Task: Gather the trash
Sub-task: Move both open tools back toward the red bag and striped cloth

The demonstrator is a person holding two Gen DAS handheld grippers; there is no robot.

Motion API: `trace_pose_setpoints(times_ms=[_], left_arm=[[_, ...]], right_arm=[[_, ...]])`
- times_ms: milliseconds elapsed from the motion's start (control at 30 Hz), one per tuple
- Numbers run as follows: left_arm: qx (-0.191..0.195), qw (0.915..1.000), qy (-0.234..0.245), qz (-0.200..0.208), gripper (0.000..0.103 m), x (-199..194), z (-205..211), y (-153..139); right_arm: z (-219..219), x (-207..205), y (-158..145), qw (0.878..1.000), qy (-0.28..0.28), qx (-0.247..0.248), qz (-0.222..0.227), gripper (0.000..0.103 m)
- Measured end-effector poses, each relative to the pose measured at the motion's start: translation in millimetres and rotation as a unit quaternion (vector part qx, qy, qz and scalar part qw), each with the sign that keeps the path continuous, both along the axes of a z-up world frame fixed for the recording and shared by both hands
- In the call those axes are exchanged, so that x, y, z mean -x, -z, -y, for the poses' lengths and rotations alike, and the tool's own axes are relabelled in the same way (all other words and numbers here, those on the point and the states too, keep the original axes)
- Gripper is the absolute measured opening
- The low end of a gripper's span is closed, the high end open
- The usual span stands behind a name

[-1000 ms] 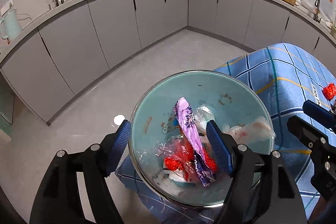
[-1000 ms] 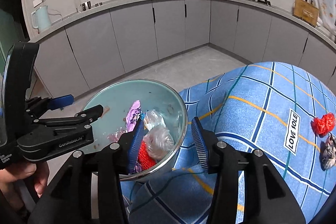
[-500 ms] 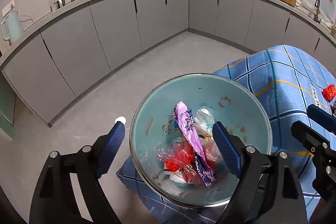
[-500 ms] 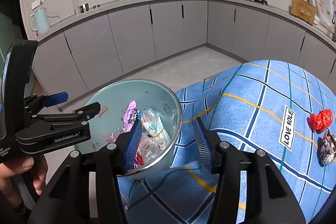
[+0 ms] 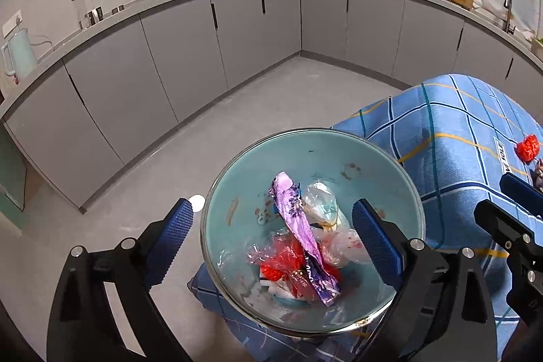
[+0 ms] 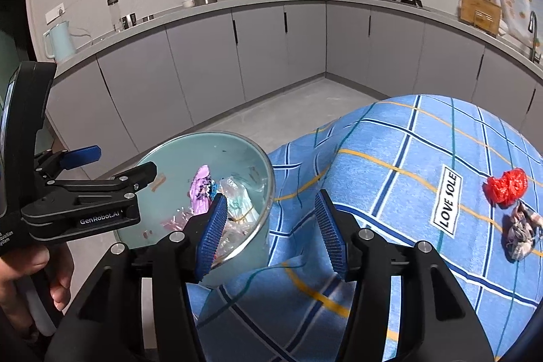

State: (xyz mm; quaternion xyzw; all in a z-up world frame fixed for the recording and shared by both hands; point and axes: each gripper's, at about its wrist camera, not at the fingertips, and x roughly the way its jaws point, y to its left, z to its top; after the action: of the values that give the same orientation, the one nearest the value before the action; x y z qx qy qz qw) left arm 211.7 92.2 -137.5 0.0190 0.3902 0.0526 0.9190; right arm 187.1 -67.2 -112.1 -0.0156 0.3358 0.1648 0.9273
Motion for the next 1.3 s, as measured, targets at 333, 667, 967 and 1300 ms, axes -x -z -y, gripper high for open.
trace_pose_setpoints(times_ms=[333,667,967,1300], left_arm=[[-0.005,0.9999,0.015,0.006,0.098,1,19,-7],[-0.002,0.9984,0.055,0.008,0.098,-1,55,-8],[-0.001,0.9943,0.105,0.013,0.098,-10,107,-11],[-0.004,0.9903,0.138,0.015,0.098,-15,145,-15]], right_arm=[[25,7,-5,1.0,0.025,-0.006,0.005,0.056],[57,10,-4,0.997,0.07,-0.006,0.01,0.059],[109,12,2,0.992,0.127,-0.011,0.007,0.059],[149,20,4,0.987,0.161,-0.024,0.007,0.06]])
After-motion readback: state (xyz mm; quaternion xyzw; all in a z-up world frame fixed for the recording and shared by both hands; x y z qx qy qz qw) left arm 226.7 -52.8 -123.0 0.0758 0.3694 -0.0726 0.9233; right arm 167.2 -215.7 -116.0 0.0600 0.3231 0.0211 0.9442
